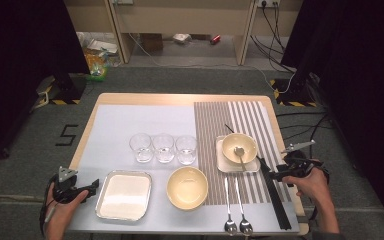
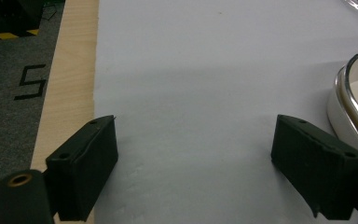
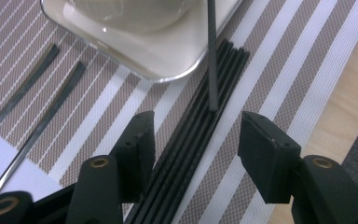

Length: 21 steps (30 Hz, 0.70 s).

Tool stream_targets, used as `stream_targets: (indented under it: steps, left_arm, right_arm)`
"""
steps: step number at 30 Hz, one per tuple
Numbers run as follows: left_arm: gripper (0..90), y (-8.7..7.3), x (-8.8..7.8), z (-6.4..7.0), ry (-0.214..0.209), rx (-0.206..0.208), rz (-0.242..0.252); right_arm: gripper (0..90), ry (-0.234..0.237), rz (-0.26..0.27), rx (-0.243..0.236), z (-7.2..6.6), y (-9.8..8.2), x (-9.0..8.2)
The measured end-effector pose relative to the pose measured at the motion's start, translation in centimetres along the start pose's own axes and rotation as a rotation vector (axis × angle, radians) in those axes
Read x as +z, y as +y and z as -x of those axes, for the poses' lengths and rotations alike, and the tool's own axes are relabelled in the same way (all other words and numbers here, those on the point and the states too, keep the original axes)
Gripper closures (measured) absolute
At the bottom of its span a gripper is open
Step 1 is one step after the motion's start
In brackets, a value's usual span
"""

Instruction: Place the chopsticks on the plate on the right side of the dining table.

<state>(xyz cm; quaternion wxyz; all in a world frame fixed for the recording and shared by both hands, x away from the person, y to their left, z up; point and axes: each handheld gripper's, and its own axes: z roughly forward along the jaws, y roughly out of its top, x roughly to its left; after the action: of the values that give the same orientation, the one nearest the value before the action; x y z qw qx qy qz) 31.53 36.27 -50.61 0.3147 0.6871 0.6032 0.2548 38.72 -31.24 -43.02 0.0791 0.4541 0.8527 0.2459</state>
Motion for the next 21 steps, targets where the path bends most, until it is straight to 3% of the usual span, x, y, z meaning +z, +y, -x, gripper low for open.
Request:
stream_targets:
  steps: [9, 21]
  left_arm:
    - [13.7, 0.0, 0.0, 0.0, 0.001, 0.001, 0.002]
    - [13.6, 0.0, 0.0, 0.0, 0.000, 0.000, 0.002]
  right_arm:
    - [42.6, -0.004, 0.030, 0.007, -0.7, -1.8, -0.3]
    - [42.1, -0.026, 0.038, 0.029, -0.3, -3.4, -0.8]
